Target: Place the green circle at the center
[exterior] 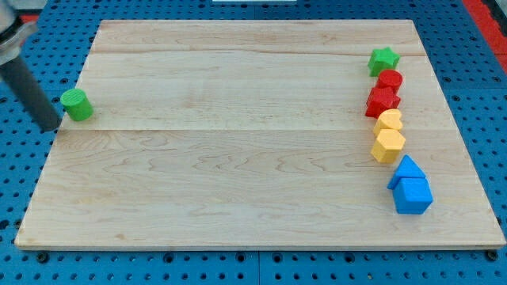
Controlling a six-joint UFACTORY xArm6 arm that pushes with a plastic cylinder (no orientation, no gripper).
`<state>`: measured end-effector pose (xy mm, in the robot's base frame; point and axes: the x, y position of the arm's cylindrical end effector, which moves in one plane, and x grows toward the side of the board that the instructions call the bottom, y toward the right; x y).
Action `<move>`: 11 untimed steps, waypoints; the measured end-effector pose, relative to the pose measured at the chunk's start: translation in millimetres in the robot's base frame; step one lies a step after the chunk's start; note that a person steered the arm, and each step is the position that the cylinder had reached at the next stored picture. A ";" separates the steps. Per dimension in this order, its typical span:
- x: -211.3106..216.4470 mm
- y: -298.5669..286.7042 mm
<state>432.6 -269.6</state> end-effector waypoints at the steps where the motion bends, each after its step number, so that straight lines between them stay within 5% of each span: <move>1: -36.1 77.6; 2: -19.5 85.3; 3: 12.9 -19.6; 4: -23.2 -26.6; 5: -32.0 82.2; 6: -78.9 124.1; 7: 5.3 117.8; 8: 21.7 42.0; 9: -20.7 56.5; 10: -72.0 136.5; 11: -34.6 129.5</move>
<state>398.0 -140.2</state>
